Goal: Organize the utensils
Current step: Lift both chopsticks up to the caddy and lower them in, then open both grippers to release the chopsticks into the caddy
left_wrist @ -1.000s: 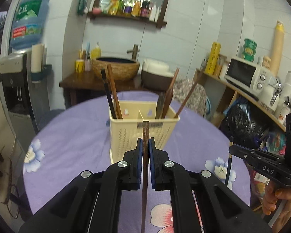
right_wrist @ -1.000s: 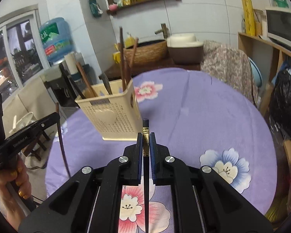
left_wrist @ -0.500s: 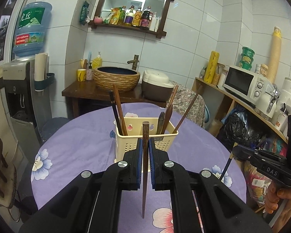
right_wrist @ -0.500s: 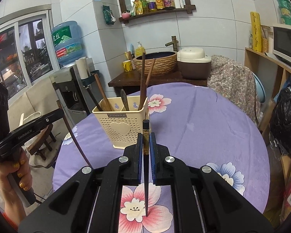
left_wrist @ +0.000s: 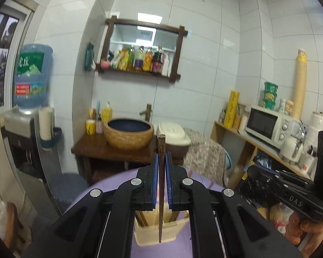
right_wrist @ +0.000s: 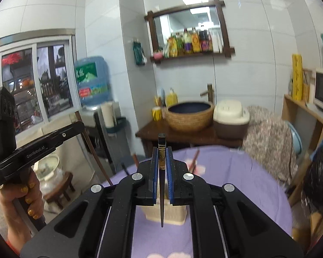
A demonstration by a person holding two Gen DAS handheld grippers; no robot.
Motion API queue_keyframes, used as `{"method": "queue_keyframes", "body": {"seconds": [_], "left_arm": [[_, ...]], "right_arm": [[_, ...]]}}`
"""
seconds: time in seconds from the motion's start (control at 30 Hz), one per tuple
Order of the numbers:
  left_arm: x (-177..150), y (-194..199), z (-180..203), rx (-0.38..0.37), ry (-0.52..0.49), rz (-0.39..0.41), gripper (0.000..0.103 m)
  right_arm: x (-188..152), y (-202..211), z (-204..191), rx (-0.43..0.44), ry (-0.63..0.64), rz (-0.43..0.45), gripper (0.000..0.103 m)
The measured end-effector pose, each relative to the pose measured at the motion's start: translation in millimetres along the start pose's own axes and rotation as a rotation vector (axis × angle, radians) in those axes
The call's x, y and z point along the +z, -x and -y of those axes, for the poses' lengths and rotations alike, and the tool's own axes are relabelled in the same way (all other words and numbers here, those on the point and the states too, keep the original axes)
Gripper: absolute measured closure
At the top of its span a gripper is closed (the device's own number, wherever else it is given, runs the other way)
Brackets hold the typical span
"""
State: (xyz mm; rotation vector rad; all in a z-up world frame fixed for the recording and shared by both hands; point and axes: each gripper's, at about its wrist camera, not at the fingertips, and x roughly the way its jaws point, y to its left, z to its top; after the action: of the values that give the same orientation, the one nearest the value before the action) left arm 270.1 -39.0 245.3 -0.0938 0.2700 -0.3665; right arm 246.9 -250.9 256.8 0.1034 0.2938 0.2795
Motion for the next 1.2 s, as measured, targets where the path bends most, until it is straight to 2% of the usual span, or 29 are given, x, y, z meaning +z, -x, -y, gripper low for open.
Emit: {"method": "queue_keyframes", "body": {"seconds": [0.07,0.17,0.33,0.47,0.67,0.9,1.1,1.2], "left_arm": [[15.3,-6.8,-2.0,0.021,0.015,0.026,0.095],[18.3,-24.1,-4.0,0.075,0.012,0.042,0.095],[-1.9,-58.6,-8.4,0.118,0.009,0.02,0.095],[-31.4,-85.6,-18.4,0.113,0.059,-0.055,0.095],[-69.3,-106.0,-23.4,0.1,0.075,-0.145,0.095],[-99.6,-120.8,-26.7,0.096,0.069,-0.226,0.095],[-101.3,-117.4,-26.7,0.077,0.075,-0.228,0.095],[-100.9,-108.3,-26.7,0.073,0.072,-0.202,0.095]], "right_arm": [[16.2,-9.2,-1.9,-0.027,-0.001,0.033,0.095],[24.4,-28.6,-0.8,-0.082,0.007,0.05,0.095],[1.1,-67.5,2.4,-0.131,-0.001,0.019,0.095],[-28.9,-95.2,-0.7,-0.142,0.013,-0.051,0.095],[-65.8,-117.1,5.3,-0.141,-0.003,-0.124,0.095],[-88.2,-125.7,8.5,-0.148,0.005,-0.156,0.095],[-89.4,-122.5,6.6,-0.171,0.037,-0.133,0.094],[-90.6,-118.1,6.0,-0.178,0.054,-0.11,0.093]]}}
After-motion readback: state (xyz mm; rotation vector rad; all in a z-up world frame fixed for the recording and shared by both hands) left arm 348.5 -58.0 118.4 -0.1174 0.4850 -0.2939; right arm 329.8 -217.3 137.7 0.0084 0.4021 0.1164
